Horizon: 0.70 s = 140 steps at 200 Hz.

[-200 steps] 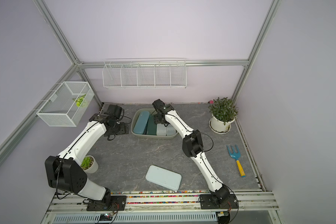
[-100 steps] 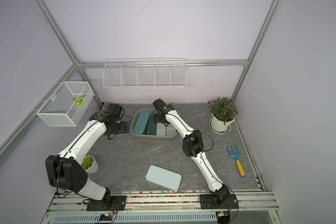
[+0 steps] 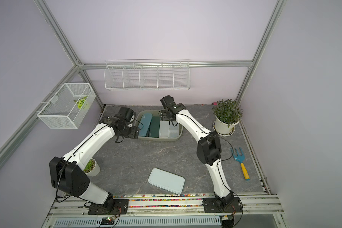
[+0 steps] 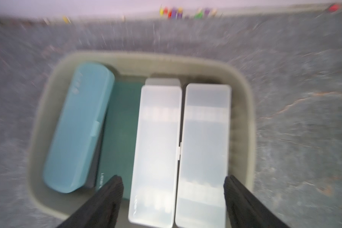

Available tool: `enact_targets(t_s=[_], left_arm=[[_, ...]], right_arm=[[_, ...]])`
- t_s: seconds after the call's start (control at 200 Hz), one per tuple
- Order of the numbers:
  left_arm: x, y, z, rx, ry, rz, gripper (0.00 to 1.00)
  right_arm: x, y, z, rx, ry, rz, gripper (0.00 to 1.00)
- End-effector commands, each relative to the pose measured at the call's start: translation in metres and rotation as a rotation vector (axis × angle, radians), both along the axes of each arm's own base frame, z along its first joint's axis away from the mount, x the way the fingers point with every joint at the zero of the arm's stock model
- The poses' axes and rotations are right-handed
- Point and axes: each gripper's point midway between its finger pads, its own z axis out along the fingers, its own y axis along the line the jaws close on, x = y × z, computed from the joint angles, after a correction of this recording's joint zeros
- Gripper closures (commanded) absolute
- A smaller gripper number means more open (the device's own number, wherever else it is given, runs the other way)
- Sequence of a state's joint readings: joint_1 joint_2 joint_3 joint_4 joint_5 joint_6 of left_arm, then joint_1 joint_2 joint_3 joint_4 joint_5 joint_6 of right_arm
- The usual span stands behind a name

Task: Put the pencil case into the storage box
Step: Place the pencil case at the storage box, then pick up the pencil case from the center of the board.

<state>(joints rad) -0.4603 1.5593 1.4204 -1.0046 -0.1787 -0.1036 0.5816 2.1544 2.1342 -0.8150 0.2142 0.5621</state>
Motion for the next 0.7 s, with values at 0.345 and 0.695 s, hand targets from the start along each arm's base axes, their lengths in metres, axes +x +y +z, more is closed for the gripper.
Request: enact_targets(t_s=[0.345, 0.695], left_arm=[[-0.071, -0.098, -0.024, -0.18, 0.122, -0.34, 0.17], [-0.19, -0.108, -0.04, -0.57, 0.629, -0.149, 0.24]], right_arm=[[-0.125, -0.12, -0.052, 0.007, 0.291, -0.176, 0.15], [-0.253, -0.096, -0.105, 0.153, 0.599, 0.139, 0.17]])
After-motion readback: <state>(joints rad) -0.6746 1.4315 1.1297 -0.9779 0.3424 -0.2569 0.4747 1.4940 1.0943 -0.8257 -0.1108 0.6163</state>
